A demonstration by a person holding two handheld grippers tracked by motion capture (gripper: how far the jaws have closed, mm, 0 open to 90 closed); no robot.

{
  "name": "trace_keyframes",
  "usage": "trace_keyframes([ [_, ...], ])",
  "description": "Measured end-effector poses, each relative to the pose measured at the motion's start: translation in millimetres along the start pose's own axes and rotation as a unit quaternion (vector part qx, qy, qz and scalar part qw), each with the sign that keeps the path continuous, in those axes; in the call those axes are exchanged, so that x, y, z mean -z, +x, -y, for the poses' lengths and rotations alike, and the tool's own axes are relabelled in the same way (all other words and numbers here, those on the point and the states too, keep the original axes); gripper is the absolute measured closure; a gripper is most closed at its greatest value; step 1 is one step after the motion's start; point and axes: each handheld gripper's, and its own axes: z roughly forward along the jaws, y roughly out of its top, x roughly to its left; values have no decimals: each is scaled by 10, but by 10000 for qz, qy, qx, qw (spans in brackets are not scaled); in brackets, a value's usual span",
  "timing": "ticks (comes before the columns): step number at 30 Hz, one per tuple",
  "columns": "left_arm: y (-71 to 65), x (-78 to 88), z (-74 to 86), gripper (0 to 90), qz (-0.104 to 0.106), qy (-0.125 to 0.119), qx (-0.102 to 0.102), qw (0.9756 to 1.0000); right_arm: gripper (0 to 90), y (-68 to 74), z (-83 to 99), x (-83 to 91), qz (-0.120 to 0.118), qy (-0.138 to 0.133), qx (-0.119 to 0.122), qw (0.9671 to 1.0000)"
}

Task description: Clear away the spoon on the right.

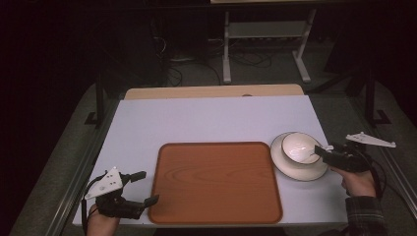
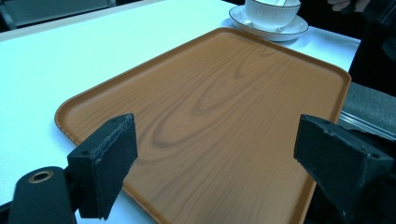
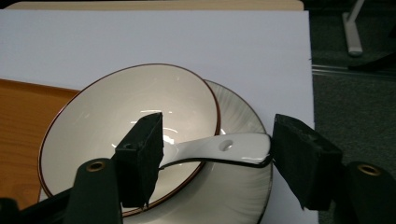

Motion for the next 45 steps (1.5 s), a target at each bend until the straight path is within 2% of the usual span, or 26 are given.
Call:
trace_keyframes([
  [5, -1, -3, -1, 130, 7, 6, -3, 10000, 344, 19, 22, -50, -55, 111, 12, 9999],
  [12, -2, -5, -1, 130, 10, 14, -8, 10000, 383, -10, 60, -104, -217, 180, -113, 9995],
  [23, -4, -6, -3, 130, 10, 13, -4, 10000, 490, -43, 59, -89, -214, 28, -190, 9996],
  [36, -3, -5, -3, 130, 9, 3, -1, 10000, 610, 110, -50, -13, -113, -306, 107, 9994],
  [45, -7, -6, -4, 130, 8, -5, 1, 10000, 669, 228, -114, -31, -160, -379, 272, 9988],
])
